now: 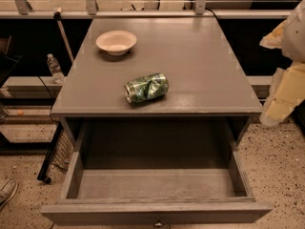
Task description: Place green can into top drawer
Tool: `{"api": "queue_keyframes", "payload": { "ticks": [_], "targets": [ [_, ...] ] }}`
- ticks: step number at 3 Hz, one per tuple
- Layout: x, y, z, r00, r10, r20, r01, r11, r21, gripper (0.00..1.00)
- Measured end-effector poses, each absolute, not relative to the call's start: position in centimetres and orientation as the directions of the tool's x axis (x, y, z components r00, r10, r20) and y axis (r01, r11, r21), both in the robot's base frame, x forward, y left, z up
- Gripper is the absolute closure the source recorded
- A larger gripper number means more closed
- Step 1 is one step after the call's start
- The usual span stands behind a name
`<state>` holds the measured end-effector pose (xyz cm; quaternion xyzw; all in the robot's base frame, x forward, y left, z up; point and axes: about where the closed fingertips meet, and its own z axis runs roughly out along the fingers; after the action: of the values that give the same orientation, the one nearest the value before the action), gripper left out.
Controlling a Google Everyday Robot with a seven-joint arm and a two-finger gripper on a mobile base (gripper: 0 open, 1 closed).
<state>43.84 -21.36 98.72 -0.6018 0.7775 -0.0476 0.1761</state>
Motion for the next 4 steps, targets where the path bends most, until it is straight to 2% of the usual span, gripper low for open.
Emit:
{"api": "queue_keyframes", "payload": {
  "ticks": [2, 4],
  "targets": [
    [45.4, -20.5, 98.7, -0.154, -0.958, -0.243, -0.931, 0.223, -0.29, 0.0],
    [52.7, -15.1, 95.2, 0.092, -0.94, -0.328, -0.959, 0.005, -0.282, 0.0]
  ]
}}
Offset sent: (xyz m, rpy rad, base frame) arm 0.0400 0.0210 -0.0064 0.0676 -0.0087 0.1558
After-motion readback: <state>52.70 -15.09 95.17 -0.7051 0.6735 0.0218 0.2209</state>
